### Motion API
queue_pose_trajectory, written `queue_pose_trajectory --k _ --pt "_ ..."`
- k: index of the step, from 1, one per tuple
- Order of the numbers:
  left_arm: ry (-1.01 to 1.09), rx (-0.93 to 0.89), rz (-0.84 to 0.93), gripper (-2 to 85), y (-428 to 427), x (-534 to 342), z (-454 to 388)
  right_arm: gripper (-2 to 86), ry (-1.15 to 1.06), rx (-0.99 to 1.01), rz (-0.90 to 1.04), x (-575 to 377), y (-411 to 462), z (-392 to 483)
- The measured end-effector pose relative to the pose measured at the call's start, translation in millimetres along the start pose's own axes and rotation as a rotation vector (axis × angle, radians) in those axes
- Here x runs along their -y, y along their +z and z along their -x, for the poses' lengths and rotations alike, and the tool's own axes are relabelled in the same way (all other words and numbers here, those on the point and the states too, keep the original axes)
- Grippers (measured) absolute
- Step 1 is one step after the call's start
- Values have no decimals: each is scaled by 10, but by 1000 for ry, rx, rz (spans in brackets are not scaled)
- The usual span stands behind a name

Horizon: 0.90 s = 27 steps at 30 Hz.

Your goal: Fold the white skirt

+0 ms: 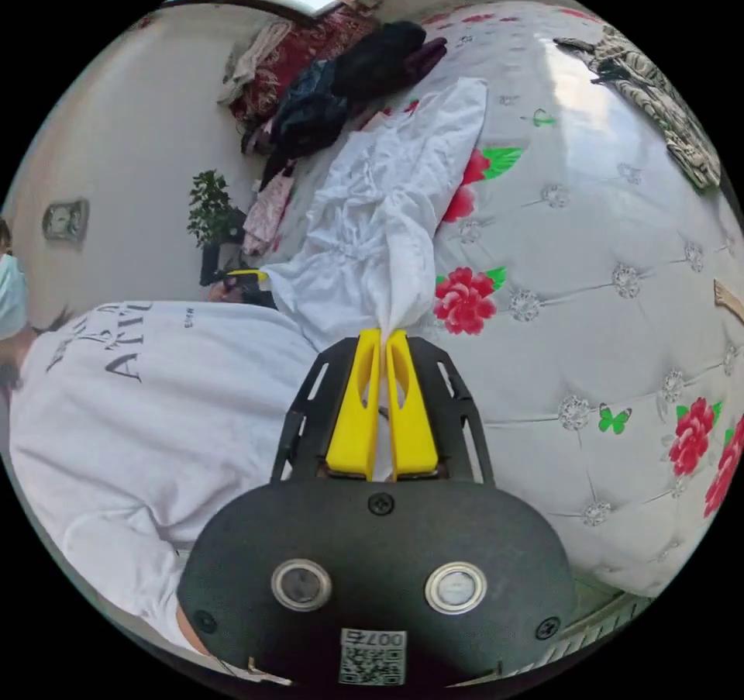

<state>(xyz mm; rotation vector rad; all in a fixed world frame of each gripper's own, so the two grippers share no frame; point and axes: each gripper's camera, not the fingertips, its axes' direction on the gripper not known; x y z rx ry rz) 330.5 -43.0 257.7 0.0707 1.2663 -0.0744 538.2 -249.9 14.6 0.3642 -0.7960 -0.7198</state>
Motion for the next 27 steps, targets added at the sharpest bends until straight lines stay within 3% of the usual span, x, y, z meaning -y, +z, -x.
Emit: queue_pose_trajectory --k 4,9,16,23,27 --pt "-15 -288 -317 -9 -909 463 439 -2 75 343 -352 206 -1075 -650" --pt "-140 -391 -513 -7 -1357 1400 932 7 165 538 -632 851 -1679 -1276" --pt "-569 -221 -616 73 -993 2307 1776 85 428 264 -677 1945 -1481 -2253" --pt "-423 -35 -541 113 -902 1935 1531 93 389 149 -580 1425 -1189 -2761" --pt "-317 -6 -404 99 -519 1898 1105 64 334 83 -474 1210 -826 -2741"
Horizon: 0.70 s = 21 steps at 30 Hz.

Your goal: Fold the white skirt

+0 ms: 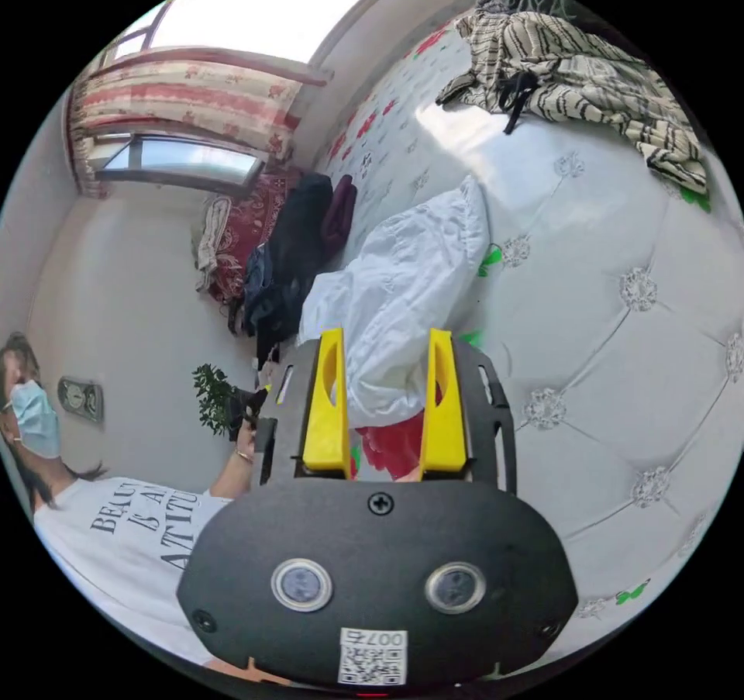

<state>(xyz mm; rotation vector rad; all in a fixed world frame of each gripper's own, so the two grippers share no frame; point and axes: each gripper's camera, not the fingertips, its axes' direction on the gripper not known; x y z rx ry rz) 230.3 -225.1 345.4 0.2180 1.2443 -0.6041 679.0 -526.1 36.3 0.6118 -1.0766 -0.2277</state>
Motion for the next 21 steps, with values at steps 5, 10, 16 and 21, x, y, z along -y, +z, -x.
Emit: queue_pose_trajectory --k 5,10,16,21 --pt "109 315 160 -1 560 -310 -103 11 -73 -245 157 -241 411 -311" --pt "88 304 72 29 343 -575 -64 46 112 -57 15 -729 -33 -959" --pt "369 285 -30 52 186 -779 -1018 86 184 76 -31 -1242 -121 -1213" --pt "426 180 144 75 1249 -819 -1310 69 269 206 -124 -1485 200 -1485"
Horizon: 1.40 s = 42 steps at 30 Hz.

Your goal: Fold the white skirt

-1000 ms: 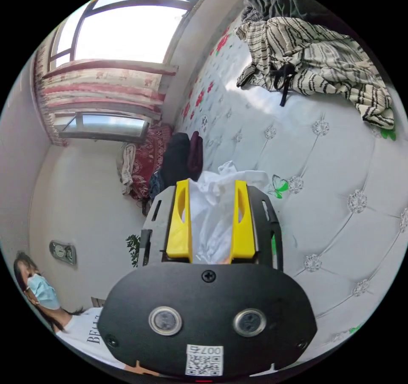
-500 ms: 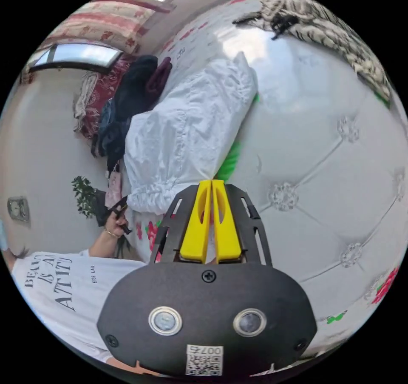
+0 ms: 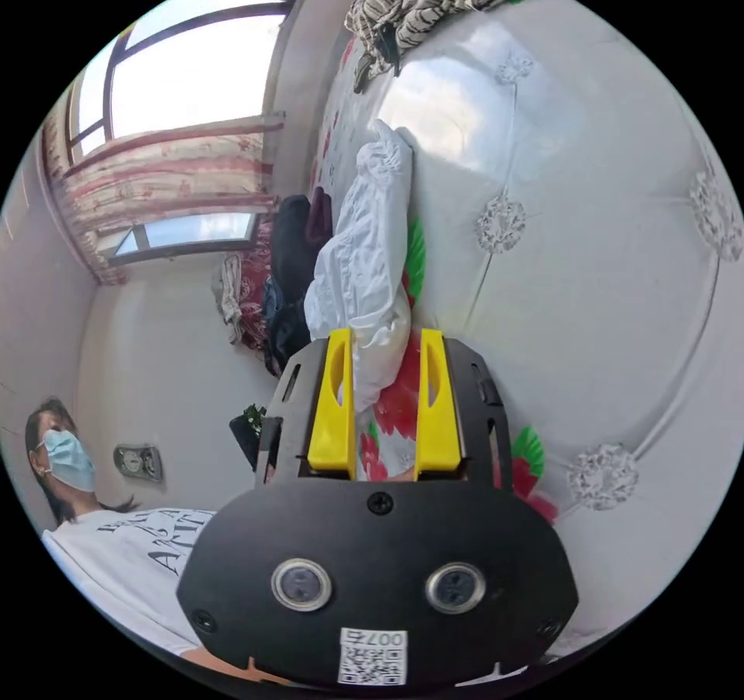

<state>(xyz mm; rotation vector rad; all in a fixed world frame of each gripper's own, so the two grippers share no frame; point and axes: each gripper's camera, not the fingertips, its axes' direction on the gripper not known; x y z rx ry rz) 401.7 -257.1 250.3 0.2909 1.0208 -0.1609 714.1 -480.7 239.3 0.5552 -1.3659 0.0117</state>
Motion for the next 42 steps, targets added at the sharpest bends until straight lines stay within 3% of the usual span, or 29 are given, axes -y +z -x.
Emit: queue_pose_trajectory --k 2,5,8,11,13,16,21,24,26,30,34,38,42 --pt "-71 44 151 79 503 18 64 52 56 55 -39 -51 58 -112" --pt "-46 114 146 77 642 3 13 25 37 89 -34 -75 183 43" --pt "-31 107 145 77 650 -36 10 7 -155 62 17 -65 378 784" --pt "-57 76 140 77 640 -58 83 2 -483 -27 146 -239 894 1943" --pt "-56 59 139 80 624 -70 103 3 -752 -147 319 -586 1618 2831" --pt "-50 16 113 86 523 -151 138 8 -977 -282 571 -1215 2768 3489" --pt "-106 -130 51 90 120 -625 338 31 -1083 -421 947 -2272 4638 3276" --pt "-177 -154 43 95 -84 -1010 539 42 -1046 -527 1147 -2762 5520 2573" --pt "-238 -173 34 102 -197 -1191 690 49 -1015 -524 1179 -2848 5682 2346" --pt "-364 -239 -38 130 -416 -1408 1044 69 -925 -262 917 -2276 5096 2610" --pt "-435 -341 -86 198 -365 -1338 1298 98 -689 -303 565 -1186 4285 2264" --pt "-446 -441 -85 205 -157 -1121 1365 112 -385 -277 547 -638 4106 1456" --pt "-497 -434 -57 67 62 -953 1493 94 -181 -146 580 -634 4347 914"
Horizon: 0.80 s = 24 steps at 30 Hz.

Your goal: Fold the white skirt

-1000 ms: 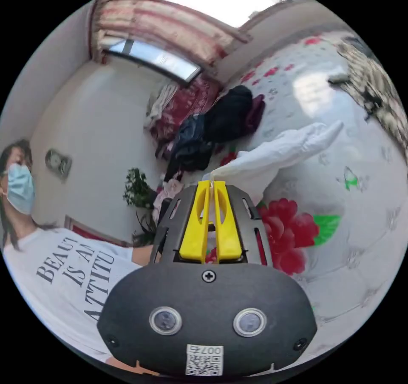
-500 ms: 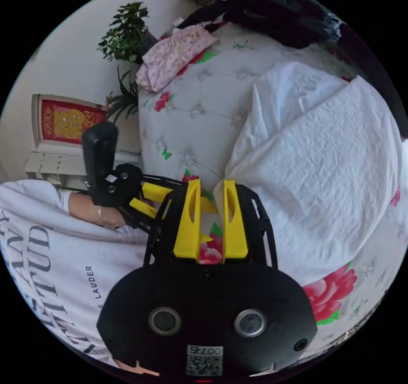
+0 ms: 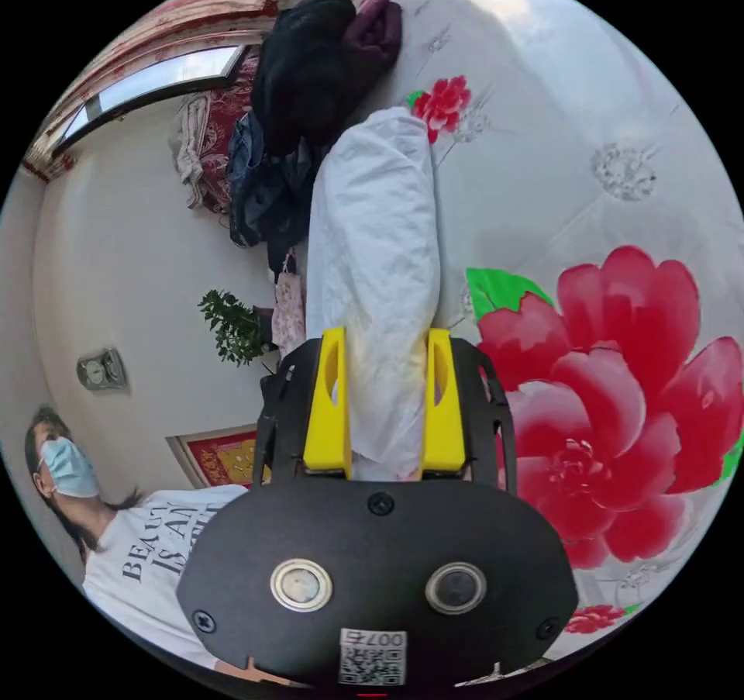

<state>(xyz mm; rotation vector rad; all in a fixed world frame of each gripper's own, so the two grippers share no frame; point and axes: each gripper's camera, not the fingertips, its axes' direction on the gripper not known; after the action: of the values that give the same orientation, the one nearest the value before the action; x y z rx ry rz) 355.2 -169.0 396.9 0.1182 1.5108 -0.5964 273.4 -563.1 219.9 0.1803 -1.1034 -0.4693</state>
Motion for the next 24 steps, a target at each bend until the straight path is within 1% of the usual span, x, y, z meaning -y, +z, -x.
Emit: queue_pose_trajectory --k 1,2,5,7,8,10,11,13,15,17,18,19,20,21,22,23,24 --pt "4 2 -7 44 -37 57 -10 86 -4 16 -6 21 93 62" --pt "23 6 -25 41 -88 84 -41 82 -19 16 -5 36 141 133" --pt "136 12 -114 31 -594 297 -236 63 -158 84 -31 156 356 782" --pt "239 -2 -206 28 -1271 523 -407 52 -307 189 -60 295 592 1554" --pt "268 5 -222 27 -1458 576 -467 50 -349 207 -57 327 679 1780" --pt "395 82 -283 27 -2240 684 -776 44 -532 239 -52 350 1098 2750" --pt "425 107 -299 27 -2433 676 -859 44 -578 250 -49 331 1214 2989" --pt "530 192 -367 30 -3158 531 -1136 43 -725 308 -46 189 1699 3836" --pt "551 256 -417 36 -3595 366 -1223 46 -794 335 -28 67 2115 4331" --pt "488 342 -448 50 -3910 239 -1120 54 -832 303 21 -27 2604 4681" --pt "399 424 -478 61 -4055 163 -923 61 -859 254 75 -74 2954 4803" --pt "264 531 -511 73 -4146 72 -629 67 -870 180 141 -106 3291 4805" --pt "187 587 -522 76 -4162 15 -460 68 -868 139 175 -117 3439 4758" --pt "28 678 -529 82 -4135 -129 -103 69 -867 48 234 -156 3663 4579" --pt "-105 724 -528 86 -4023 -313 217 68 -865 -52 259 -213 3760 4314" --pt "-148 735 -532 87 -3934 -418 344 68 -862 -105 266 -244 3769 4156" --pt "-203 752 -538 90 -3693 -632 530 66 -858 -215 278 -304 3716 3805"
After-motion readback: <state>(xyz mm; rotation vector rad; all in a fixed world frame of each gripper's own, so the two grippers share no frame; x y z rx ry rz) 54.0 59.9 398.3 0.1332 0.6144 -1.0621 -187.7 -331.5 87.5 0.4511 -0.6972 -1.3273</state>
